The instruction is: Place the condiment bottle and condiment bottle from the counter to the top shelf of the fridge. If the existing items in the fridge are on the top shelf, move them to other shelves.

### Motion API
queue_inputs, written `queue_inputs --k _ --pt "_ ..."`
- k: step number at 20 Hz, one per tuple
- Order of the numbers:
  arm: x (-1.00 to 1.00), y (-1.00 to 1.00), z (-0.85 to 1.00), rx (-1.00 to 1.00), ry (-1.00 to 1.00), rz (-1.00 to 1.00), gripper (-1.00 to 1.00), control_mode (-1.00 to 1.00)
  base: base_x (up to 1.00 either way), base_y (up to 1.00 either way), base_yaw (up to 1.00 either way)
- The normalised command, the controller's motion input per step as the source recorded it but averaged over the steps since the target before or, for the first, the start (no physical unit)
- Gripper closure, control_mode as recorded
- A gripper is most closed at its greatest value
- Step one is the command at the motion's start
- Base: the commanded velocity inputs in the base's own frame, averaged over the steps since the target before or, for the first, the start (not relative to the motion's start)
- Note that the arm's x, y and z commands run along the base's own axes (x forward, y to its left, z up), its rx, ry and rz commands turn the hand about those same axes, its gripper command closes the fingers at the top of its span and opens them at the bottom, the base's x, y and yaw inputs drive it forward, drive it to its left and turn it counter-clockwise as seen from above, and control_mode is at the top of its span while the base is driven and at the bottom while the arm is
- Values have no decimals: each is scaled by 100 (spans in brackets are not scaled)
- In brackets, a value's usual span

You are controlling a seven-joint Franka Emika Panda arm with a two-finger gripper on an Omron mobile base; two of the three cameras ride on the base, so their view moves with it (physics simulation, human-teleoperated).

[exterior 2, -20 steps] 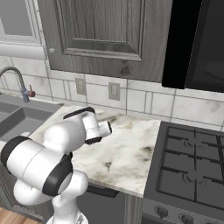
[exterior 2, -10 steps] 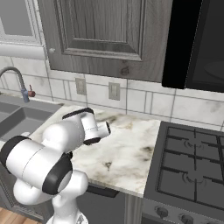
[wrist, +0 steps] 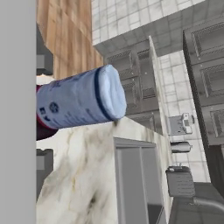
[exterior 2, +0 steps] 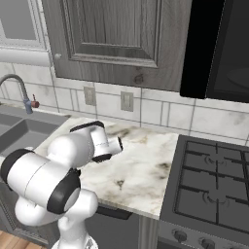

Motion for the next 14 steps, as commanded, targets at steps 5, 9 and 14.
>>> queue_inputs --k 5,9,14 --pt "0 0 0 0 0 0 100 -100 0 0 0" --pt "-4 0 9 0 0 0 100 -100 0 0 0" --pt "-39 0 52 0 -13 0 100 -100 0 0 0"
